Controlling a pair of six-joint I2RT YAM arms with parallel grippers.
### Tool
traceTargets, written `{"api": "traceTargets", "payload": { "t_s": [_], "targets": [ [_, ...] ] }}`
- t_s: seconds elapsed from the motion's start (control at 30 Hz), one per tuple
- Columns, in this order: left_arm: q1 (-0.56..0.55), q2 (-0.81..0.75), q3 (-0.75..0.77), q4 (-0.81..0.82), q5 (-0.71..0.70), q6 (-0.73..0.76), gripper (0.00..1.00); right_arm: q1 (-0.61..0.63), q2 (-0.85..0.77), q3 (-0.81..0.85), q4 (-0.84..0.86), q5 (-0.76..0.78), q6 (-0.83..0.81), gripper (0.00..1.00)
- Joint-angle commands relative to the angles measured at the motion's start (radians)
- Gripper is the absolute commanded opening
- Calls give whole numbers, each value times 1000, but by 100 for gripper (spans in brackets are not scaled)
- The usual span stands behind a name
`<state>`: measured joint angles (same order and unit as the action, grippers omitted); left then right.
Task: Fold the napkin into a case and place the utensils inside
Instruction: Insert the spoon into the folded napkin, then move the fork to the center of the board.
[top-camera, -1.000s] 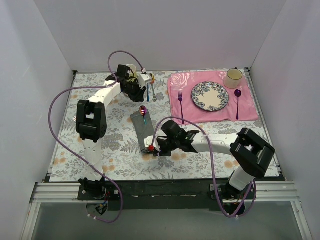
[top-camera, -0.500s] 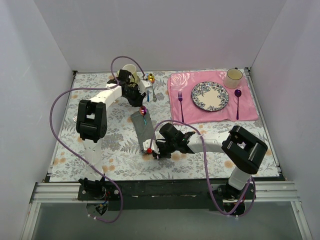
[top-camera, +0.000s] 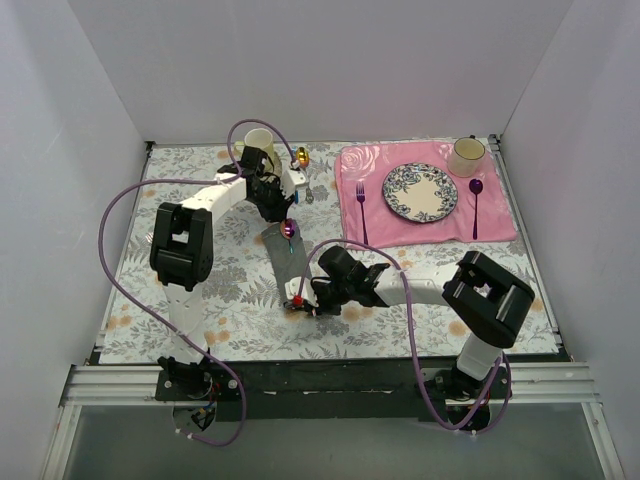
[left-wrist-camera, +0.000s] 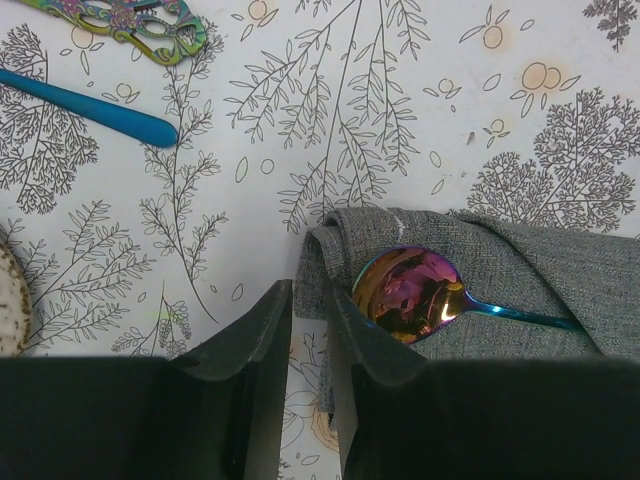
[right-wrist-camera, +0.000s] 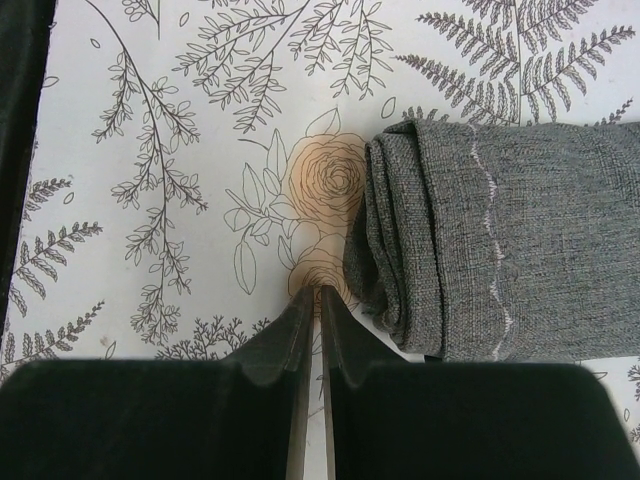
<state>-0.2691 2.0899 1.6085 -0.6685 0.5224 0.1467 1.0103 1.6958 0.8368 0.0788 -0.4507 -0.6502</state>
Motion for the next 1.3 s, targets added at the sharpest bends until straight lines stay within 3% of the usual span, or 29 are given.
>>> {"api": "traceTargets", "payload": {
  "t_s": [0.0,0.23,0.47,0.6,0.63,0.67,0.83,0.97,1.0,1.07,1.27],
  "targets": [
    [-18,-102,-25,15,-30,36,21,5,8,36,35,-3,7,14],
    [-4,-105,45,70,-169,-41,25,4,-24,31,9,-11,0,14],
    [142,-149,189,-94,-49,-190,33,5,-108,15,-56,-26,-29,20],
    [267,-195,229,-253,95,-234,45,5,-143,44,-109,-34,-3,32],
    [354,-217,226,-299,103,-255,47,5,-150,51,-117,-34,4,35],
    [387,-229,219,-310,105,-274,48,5,-151,59,-122,-34,14,43],
    [617,-278,139,-351,106,-380,55,2,-147,102,-113,0,84,58],
    [732,-222,194,-428,88,-282,56,-6,-142,134,-109,17,104,74],
    [740,-156,232,-468,59,-166,55,-13,-140,140,-109,15,109,75],
    [742,-88,350,-574,-22,-76,52,-24,-137,165,-132,9,112,84],
    [749,27,422,-520,-209,42,53,-56,-127,199,-186,4,89,87]
  ]
}}
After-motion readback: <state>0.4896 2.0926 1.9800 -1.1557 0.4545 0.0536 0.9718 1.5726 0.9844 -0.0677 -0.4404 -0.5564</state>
